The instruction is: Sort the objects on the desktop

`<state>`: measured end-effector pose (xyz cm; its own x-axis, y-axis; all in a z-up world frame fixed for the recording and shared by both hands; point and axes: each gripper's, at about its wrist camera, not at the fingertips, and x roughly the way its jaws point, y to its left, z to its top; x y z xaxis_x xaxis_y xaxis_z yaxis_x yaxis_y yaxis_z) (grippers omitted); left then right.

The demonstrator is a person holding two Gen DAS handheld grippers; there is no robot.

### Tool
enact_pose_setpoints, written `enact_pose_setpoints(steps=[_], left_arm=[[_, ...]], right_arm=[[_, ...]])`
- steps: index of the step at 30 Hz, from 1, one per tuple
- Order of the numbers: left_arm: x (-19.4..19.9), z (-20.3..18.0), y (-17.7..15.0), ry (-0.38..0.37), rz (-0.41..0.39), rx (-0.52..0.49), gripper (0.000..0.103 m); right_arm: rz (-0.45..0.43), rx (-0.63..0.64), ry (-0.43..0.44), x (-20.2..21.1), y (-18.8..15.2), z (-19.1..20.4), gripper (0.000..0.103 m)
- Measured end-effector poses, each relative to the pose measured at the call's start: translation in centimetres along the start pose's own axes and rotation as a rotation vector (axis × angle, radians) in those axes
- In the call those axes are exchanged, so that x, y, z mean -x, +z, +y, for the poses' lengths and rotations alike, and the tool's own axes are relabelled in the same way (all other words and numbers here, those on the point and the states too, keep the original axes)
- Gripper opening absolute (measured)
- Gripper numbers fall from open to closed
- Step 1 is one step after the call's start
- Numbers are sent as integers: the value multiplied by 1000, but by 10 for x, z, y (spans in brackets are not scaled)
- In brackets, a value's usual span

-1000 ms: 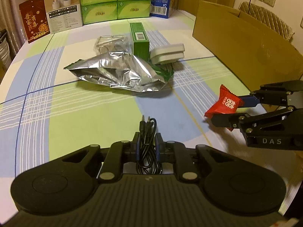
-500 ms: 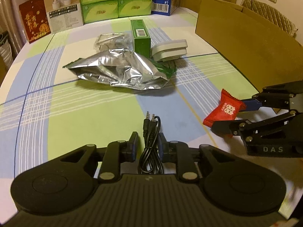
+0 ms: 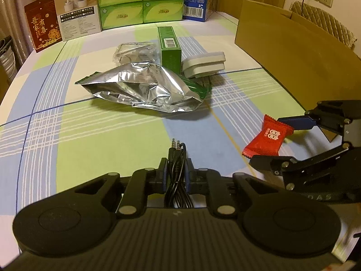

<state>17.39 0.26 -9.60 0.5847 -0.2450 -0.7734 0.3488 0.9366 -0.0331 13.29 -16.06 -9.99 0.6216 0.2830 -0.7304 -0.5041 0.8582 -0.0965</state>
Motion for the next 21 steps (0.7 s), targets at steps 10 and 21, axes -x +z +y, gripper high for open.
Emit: enact_pose_setpoints(steps=[10,21], left_arm=[[-1,0,0,-10,10,10,11],[0,0,1,-17,6,17,11]], right_arm=[[-3,24,-7,-4,0,1,61],[-14,-25,20,1,2,-1,40]])
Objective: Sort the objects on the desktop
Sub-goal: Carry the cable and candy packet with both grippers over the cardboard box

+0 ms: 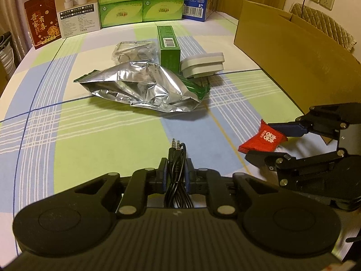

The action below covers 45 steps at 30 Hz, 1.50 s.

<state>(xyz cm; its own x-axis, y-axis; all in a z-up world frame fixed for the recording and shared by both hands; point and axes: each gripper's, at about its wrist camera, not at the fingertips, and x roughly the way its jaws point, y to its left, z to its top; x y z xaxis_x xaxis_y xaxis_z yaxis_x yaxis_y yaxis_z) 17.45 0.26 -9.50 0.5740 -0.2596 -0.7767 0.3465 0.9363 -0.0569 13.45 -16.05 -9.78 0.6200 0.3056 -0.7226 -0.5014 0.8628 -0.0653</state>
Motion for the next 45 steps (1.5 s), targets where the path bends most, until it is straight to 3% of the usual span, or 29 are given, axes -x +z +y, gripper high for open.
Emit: enact_pose_setpoints(steps=[12,20,31,38,45], left_arm=[[12,-1,5,-30,-31,46,11],[36,-12,5,-31,-60,57,11],[82,-67,10,-61,-128,88,11],[104,-123,51,-133,-193,39,11],[111,-184,90,-207,-236,-19,11]], right_arm=[[-52,-50,-4,17,7,-7,40],[-98,-91,-22,52,10,-9,40],[-179,-194,-116,135,12,-51,40],[-244,-251,-208,192,16,-98,40],[-253,-317,-274,222,4,-147,40]])
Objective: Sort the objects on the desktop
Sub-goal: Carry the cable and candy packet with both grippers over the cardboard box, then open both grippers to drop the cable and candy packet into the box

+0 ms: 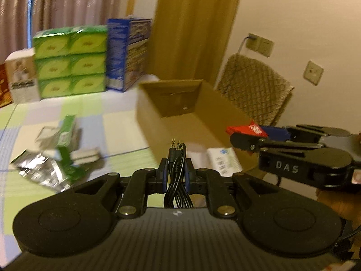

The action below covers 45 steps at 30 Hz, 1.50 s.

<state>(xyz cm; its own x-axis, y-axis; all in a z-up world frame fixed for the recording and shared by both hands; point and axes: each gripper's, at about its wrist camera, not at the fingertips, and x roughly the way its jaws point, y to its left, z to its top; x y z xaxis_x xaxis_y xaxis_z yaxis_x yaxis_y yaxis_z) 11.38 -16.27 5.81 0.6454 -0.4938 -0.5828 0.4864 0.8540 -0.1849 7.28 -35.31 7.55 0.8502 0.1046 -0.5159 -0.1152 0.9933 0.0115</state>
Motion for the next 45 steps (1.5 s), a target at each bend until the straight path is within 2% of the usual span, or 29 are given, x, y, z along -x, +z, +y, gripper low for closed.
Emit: enact_pose_setpoints(steps=[10,19,28,36,40,42,43,45], left_arm=[[-32,-44,24,-44,10,-14,11],[-69,-56,33,-52,42,-31,11],[-104,-46,34,-34,76,-10,15],[-94,-21,35,-4,54,29,16],[-85,-15,35,2,41,38,20],[-81,-13,34,9,36,37,23],[-80,-13,34,13,35,36,26],[-77,-12,32,23,35,36,31]], right_arm=[[11,-64,-36,2,0,-55,40],[27,-115,-44,-15,1,-84,40],[40,-117,-35,-34,2,-88,40],[51,-119,-17,-42,3,-83,40],[45,-139,6,-44,6,-80,41],[33,-165,17,-44,8,-81,54],[24,-177,11,-42,9,-82,64],[15,-188,10,-39,11,-85,65]])
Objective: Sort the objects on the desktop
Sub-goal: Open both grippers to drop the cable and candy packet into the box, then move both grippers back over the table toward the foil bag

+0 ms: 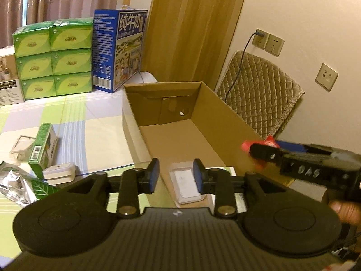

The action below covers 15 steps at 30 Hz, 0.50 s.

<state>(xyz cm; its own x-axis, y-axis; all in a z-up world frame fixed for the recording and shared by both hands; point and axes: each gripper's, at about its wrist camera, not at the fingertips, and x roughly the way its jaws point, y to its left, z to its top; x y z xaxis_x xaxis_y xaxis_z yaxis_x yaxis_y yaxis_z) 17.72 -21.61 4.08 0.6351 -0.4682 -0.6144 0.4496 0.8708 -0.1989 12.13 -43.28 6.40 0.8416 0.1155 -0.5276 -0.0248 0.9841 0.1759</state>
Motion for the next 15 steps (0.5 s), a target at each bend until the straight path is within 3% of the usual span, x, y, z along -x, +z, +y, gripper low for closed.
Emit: enact_pose_setpoints(steps=[6,8,11,15], left_arm=[[11,7,-8,24,4,12,48],[17,10,-12,28,-2,21,67],[29,14,-16,38,-16,31,85],[45,17,-20,49,-18,23,94]], right_arm=[[-8,-6,-18,13,1,-3,66],[-11,-5,-20,18,1,-1,69],[-16,0,-18,26,-1,3,74],[-14,13,-14,35,-4,15,81]])
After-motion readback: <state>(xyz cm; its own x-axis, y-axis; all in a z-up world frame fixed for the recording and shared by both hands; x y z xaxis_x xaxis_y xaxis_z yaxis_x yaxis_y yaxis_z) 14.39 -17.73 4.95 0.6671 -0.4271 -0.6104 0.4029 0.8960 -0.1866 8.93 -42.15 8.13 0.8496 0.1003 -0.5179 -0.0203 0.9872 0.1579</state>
